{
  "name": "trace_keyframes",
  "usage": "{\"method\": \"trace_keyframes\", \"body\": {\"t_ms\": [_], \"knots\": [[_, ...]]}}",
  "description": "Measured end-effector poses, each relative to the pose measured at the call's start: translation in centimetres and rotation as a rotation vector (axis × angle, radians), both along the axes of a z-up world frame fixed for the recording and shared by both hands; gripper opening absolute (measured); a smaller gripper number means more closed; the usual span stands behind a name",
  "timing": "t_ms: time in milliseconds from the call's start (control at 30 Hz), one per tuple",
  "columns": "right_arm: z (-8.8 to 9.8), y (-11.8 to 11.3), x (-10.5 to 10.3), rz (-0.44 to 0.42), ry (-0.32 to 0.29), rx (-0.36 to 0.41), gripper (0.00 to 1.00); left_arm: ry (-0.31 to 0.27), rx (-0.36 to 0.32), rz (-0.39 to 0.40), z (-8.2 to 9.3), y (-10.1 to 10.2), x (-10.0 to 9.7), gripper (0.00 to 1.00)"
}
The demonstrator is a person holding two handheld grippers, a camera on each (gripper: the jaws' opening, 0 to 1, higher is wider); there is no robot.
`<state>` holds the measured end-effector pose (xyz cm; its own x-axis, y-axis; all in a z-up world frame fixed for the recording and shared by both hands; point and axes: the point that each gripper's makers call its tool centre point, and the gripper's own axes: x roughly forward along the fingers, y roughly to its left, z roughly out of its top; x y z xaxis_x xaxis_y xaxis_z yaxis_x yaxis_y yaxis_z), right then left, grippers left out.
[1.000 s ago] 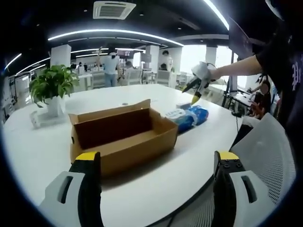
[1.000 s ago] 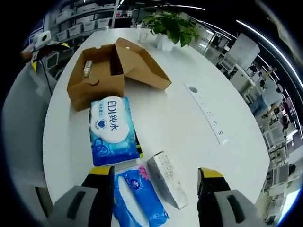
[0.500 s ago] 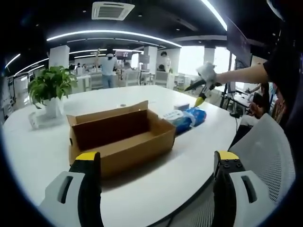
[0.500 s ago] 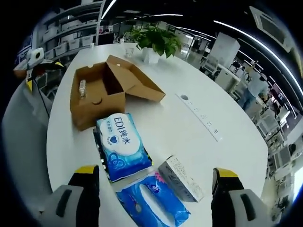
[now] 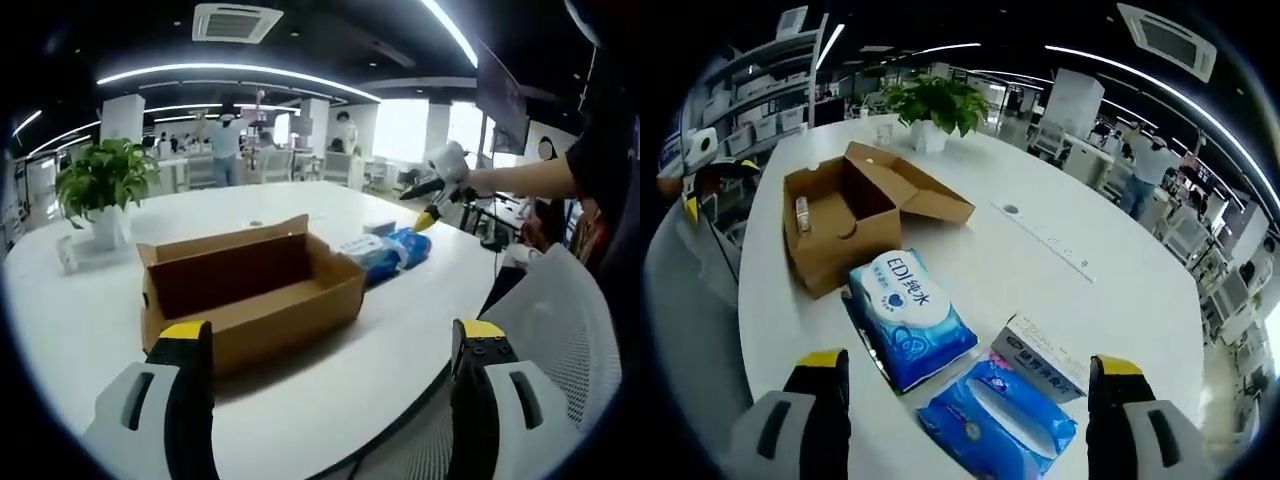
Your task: Operate the shoe box by opening the lid, removing the specified soft item, and placing it in the target area until the item is outside and the box remains undamaged.
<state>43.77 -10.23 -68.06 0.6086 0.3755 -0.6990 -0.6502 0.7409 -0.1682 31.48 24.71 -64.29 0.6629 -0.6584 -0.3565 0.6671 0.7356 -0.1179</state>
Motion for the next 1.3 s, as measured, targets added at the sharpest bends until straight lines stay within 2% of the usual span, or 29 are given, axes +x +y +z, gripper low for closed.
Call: {"method": "trace_keyframes", "body": {"t_ms": [267,433,567,700,833,1300], "knots": [[0.2,-0.4,-2.2,-0.027,-0.01,0.015,0.99,0.003,-0.027,0.011,0.9,0.5,1.0,0.99],[0.8,-0.3,-3.3,-0.055,-0.036,0.043,1.0,0.004,-0.023,0.011,1.2,0.8,1.6,0.99],[1.2,-0.2,-3.7,-0.097,-0.048,0.081,1.0,0.013,-0.022,0.018,1.4,1.2,2.3,0.98],[1.5,0.0,-4.1,-0.114,-0.065,0.083,1.0,0.012,-0.003,0.01,1.6,1.7,3.0,0.97],[1.7,0.8,-4.4,-0.122,-0.077,0.102,1.0,0.021,-0.021,0.008,2.1,2.5,3.9,0.98],[2.0,2.2,-5.9,-0.157,-0.089,0.154,1.0,-0.008,0.099,-0.033,2.7,5.1,6.8,0.98]]}}
